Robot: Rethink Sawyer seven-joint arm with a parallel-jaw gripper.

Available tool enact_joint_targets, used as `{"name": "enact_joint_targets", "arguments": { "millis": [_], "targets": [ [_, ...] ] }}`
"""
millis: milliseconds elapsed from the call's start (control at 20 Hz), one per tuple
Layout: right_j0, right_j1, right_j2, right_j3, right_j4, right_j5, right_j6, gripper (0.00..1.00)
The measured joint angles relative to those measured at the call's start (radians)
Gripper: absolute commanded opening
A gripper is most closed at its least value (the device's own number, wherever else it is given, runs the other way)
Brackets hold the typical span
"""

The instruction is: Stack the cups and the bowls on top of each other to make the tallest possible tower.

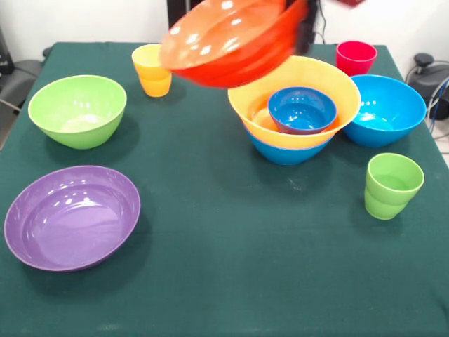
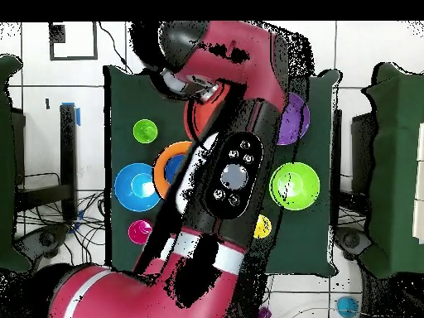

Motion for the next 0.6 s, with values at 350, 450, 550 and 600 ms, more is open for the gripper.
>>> {"name": "enact_joint_targets", "arguments": {
  "millis": [350,450,550,600],
  "targets": [
    [0.097,-0.038,0.0,0.0,0.0,0.0,0.0,0.0],
    [0.12,-0.047,0.0,0.0,0.0,0.0,0.0,0.0],
    [0.138,-0.054,0.0,0.0,0.0,0.0,0.0,0.0],
    [0.144,-0.056,0.0,0.0,0.0,0.0,0.0,0.0]
  ]
}}
